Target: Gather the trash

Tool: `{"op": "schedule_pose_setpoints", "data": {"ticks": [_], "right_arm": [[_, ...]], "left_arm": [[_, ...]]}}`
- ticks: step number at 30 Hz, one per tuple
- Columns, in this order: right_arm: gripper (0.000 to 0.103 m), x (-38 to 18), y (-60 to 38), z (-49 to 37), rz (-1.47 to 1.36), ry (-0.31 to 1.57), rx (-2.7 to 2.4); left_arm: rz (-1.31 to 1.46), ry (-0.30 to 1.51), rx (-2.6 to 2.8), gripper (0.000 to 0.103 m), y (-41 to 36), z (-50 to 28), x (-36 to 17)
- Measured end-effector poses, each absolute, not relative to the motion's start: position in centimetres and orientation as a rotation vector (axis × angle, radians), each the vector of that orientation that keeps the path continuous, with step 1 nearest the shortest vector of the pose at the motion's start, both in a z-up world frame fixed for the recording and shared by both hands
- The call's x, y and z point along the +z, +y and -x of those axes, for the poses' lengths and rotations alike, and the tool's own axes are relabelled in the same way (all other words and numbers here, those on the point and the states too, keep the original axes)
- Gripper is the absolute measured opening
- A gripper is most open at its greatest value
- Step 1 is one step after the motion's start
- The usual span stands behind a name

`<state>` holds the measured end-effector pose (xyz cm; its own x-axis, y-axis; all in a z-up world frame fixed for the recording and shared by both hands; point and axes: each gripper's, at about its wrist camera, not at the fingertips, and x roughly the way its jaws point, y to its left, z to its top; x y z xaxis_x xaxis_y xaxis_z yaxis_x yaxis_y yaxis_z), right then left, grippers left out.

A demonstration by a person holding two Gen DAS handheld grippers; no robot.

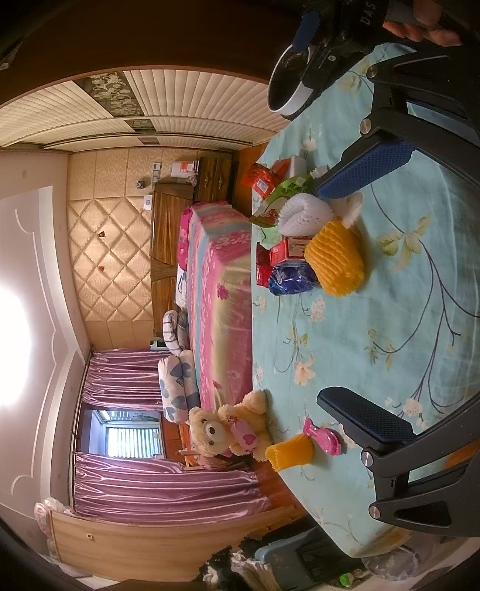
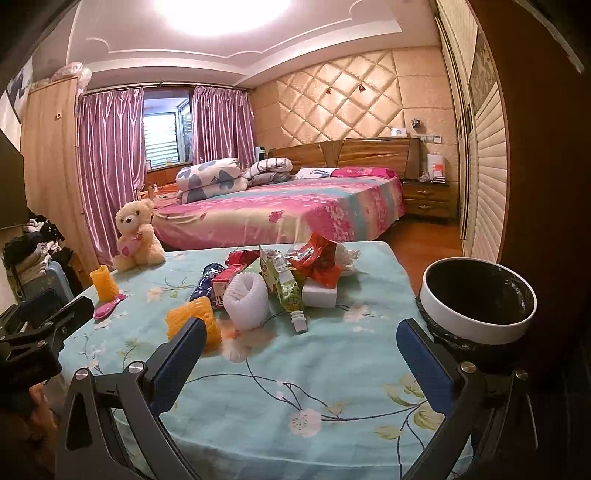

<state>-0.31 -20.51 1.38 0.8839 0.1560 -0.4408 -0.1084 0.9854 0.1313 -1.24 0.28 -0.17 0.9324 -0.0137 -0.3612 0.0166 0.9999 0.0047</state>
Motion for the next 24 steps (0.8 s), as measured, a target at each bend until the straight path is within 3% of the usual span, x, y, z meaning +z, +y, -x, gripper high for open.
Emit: {"op": "schedule_pose_setpoints", "data": {"ticks": [24], "right_arm": [[0.103, 0.96, -20.55, 0.04, -0.116, 0.475, 0.156]], "left_arm": [[-0.006, 0.37, -0.018, 0.102, 0.31, 1.34, -0.37]]}}
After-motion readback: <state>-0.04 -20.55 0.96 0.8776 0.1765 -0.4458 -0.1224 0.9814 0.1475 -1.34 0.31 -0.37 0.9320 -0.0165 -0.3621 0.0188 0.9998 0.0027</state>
